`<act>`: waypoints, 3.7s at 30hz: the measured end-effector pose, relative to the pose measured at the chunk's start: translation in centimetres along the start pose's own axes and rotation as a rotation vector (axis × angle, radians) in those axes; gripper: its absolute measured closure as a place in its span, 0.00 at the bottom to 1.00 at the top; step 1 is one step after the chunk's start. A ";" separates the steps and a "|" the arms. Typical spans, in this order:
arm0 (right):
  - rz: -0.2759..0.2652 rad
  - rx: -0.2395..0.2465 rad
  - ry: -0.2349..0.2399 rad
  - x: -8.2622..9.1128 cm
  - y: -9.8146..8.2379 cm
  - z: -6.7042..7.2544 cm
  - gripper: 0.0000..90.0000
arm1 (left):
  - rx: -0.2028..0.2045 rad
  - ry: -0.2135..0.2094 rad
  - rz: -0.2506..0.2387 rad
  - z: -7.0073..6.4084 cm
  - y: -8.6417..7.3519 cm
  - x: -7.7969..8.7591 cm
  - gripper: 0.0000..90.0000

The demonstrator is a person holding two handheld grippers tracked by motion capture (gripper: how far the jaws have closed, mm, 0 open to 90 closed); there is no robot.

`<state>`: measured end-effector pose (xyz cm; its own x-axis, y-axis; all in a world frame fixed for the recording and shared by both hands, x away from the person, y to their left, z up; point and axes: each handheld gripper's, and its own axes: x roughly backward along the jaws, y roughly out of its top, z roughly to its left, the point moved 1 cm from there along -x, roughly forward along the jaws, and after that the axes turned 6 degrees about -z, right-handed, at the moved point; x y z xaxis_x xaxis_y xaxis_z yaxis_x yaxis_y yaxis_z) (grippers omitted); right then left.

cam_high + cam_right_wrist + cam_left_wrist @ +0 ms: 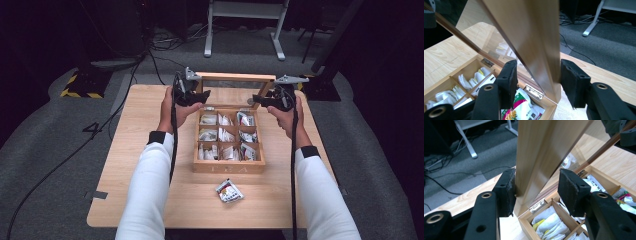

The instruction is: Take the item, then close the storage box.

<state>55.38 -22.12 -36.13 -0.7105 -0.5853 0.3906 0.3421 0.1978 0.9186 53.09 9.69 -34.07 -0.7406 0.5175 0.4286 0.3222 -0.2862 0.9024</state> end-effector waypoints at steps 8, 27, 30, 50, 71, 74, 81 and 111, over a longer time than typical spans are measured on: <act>0.002 0.026 0.005 1.2 0.6 0.4 0.58 | -0.004 -0.010 -0.015 -0.4 0.2 1.1 0.56; -0.004 0.077 0.019 3.6 0.8 2.0 0.56 | -0.069 -0.033 -0.002 -1.8 0.2 3.7 0.57; -0.011 0.077 0.021 4.1 0.6 2.3 0.56 | -0.071 -0.036 -0.003 -2.1 0.1 4.1 0.57; 0.028 0.077 -0.006 6.1 -0.3 3.6 0.48 | -0.103 -0.045 0.026 -3.1 -0.9 6.0 0.48; 0.062 0.135 0.004 7.0 -1.8 4.6 0.42 | -0.162 -0.043 0.073 -4.2 -2.6 7.1 0.39; 0.071 0.149 0.014 7.2 -2.2 4.8 0.41 | -0.173 -0.052 0.082 -4.6 -3.0 7.2 0.39; 0.079 0.173 0.040 7.9 -3.0 5.4 0.41 | -0.184 -0.070 0.092 -5.2 -3.8 7.6 0.38; 0.117 0.226 0.148 9.6 -5.9 7.3 0.34 | -0.200 -0.130 0.129 -7.0 -7.2 8.5 0.36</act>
<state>42.06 -23.20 -37.36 -0.5715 -0.6528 0.4973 0.2590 0.4315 0.8641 40.37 10.52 -37.20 -0.6148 0.5622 0.5531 0.2761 -0.5035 0.8187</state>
